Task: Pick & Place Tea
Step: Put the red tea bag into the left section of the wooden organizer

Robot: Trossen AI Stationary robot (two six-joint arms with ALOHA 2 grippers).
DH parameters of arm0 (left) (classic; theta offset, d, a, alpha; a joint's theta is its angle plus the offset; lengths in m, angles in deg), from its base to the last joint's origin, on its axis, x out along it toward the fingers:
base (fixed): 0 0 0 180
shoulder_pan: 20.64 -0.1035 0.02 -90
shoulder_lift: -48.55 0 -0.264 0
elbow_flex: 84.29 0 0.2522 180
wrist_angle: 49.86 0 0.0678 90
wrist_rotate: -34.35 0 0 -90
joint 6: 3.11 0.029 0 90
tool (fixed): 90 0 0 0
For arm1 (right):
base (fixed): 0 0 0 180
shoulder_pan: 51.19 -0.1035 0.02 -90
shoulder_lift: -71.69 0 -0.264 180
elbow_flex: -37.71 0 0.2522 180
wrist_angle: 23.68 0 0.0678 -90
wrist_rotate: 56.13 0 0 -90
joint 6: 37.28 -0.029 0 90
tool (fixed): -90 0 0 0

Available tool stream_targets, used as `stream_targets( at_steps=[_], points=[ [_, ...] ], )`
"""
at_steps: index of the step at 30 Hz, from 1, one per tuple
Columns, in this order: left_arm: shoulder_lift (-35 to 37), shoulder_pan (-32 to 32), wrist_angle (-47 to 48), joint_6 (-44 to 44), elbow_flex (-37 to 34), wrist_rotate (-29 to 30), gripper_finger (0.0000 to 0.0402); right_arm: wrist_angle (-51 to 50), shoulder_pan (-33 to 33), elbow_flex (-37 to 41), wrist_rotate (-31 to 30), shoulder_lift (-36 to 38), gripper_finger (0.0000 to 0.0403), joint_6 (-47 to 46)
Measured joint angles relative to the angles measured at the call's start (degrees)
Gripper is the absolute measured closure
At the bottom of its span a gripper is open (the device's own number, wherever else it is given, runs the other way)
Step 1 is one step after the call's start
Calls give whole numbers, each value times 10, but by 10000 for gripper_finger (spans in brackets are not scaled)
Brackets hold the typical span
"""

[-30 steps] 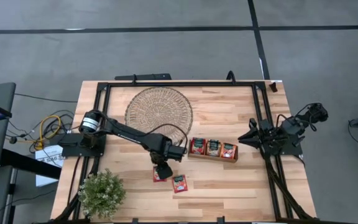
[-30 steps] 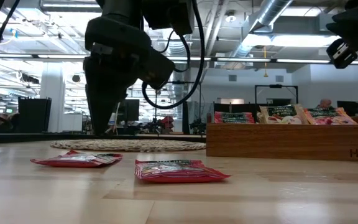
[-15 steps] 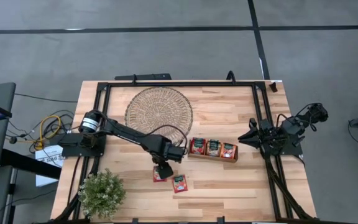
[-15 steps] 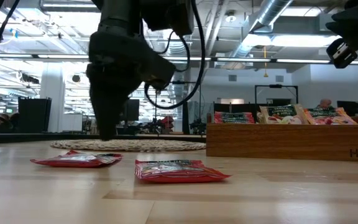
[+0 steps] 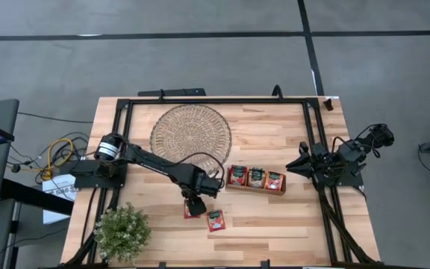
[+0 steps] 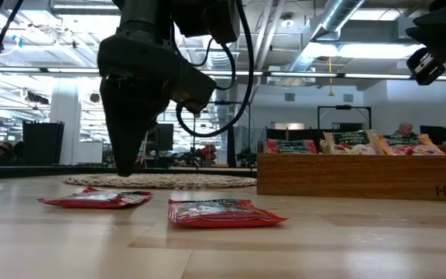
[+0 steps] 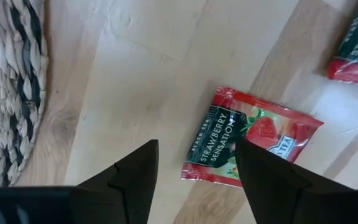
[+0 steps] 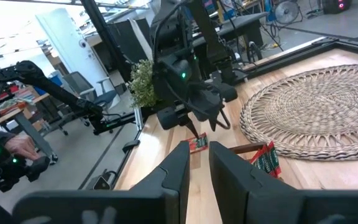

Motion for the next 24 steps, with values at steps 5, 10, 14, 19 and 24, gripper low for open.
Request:
stream_targets(
  at_steps=[5,10,14,19,24],
  points=[
    [-31,6,5,2,-1,6,196,0,0,0,0,0,349,0],
    [-66,5,14,3,7,-1,198,1,0,0,0,0,349,-1],
    [-71,2,11,3,6,-22,220,1,0,0,1,0,349,-6],
    [-59,2,7,0,0,-13,299,0,0,0,1,0,349,-6],
    [-57,4,6,-13,11,-1,389,0,0,0,1,0,349,-6]
  ],
)
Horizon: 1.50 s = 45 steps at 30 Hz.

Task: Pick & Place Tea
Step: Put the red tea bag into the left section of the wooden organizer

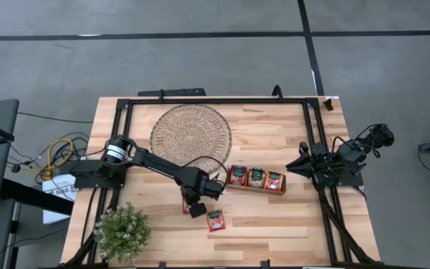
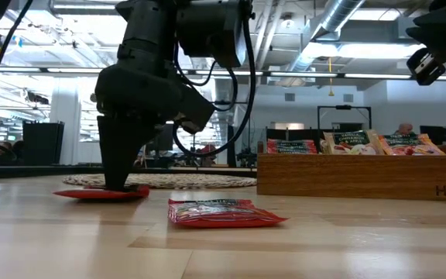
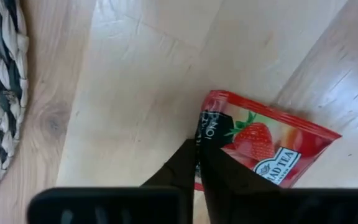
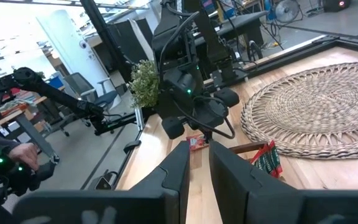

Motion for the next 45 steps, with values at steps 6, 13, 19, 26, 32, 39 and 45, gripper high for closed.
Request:
stream_targets(
  at_steps=[6,13,19,26,32,39,45],
  points=[
    [-4,1,30,-3,32,23,400,0,0,0,0,0,349,0],
    [-6,3,126,8,130,78,401,1,0,0,0,0,349,-3],
    [-4,4,146,51,251,126,401,2,0,0,1,0,349,-24],
    [-3,3,146,113,362,164,401,4,0,0,1,-2,349,-24],
    [-2,-6,89,188,383,210,401,4,0,0,-2,-2,349,-19],
    [-19,-22,10,287,384,299,401,-1,0,0,-8,-2,349,-19],
    [-47,-25,-14,404,384,341,401,-13,0,0,-19,-2,349,-19]
  ],
)
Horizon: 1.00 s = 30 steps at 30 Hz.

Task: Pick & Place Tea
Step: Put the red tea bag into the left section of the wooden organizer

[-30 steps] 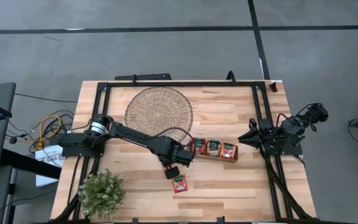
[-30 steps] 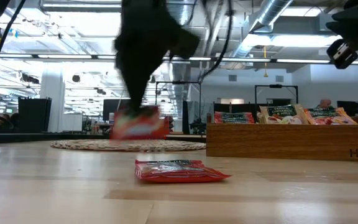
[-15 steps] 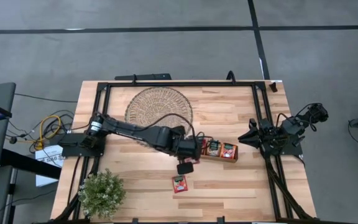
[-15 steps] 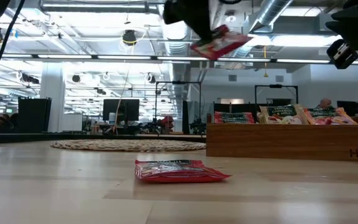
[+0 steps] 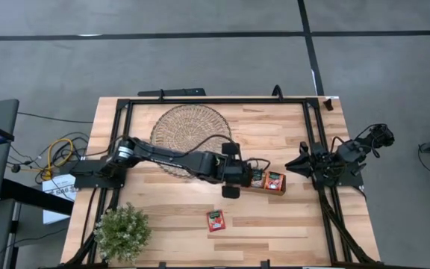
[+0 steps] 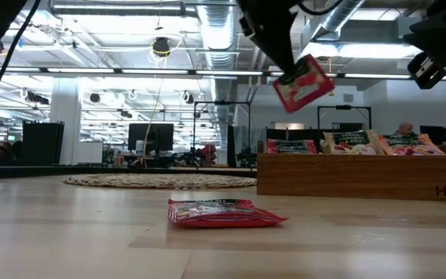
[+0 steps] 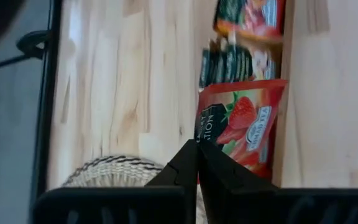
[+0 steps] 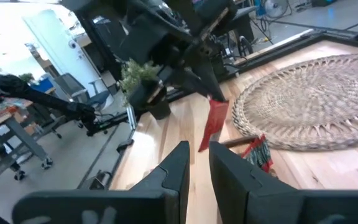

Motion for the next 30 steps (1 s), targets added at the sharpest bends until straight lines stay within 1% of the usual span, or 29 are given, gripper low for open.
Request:
stream_targets(
  at_steps=[3,7,14,18,21,24,30],
  points=[
    [-12,2,-2,37,2,14,401,-6,0,0,0,0,349,0],
    [-21,6,0,72,4,18,401,-5,0,0,-2,0,349,0],
    [-21,7,-4,72,4,18,401,5,0,0,-4,-1,349,-5],
    [-22,8,-3,72,5,10,401,29,0,0,-15,-26,348,-5],
    [-22,9,-3,67,5,10,401,62,0,0,-15,-66,342,-5],
    [-22,10,-2,56,5,10,401,114,7,0,-15,-132,329,-2],
    [-22,10,6,38,5,10,401,188,36,-11,2,-260,283,-1]
  ],
)
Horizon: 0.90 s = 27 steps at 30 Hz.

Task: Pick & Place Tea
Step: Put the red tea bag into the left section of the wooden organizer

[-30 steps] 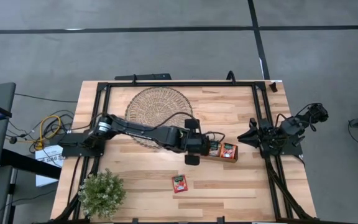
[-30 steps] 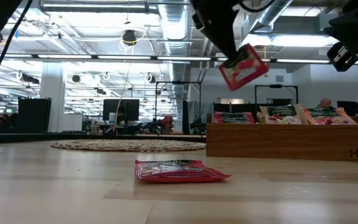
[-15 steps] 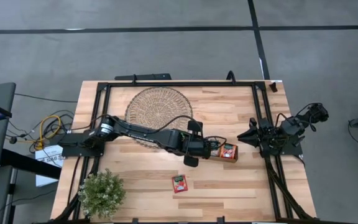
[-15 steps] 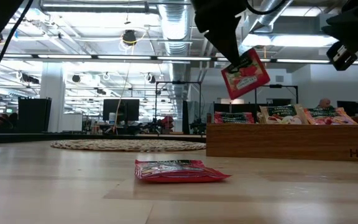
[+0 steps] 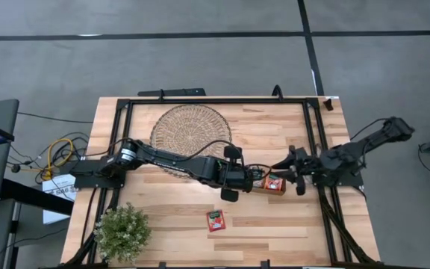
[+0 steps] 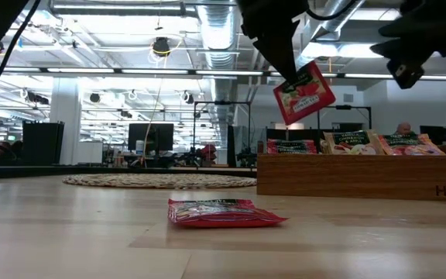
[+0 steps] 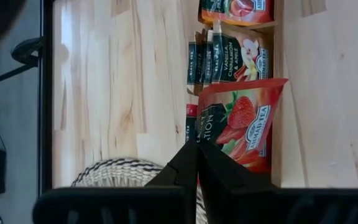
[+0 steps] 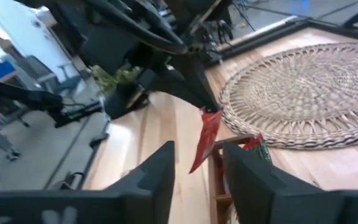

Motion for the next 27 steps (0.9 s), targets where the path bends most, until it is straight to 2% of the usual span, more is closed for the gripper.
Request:
stream_targets(
  at_steps=[7,13,16,22,27],
  points=[
    [0,0,7,-18,0,0,401,13,46,-62,31,-139,223,8],
    [0,0,7,-30,0,0,401,13,75,-124,61,-237,190,48],
    [0,0,7,-44,0,1,401,13,89,-147,66,-272,185,60],
    [0,0,14,-61,0,1,401,8,121,-175,131,-336,187,61],
    [0,1,25,-72,0,4,401,8,137,-191,153,-373,187,62]
  ],
)
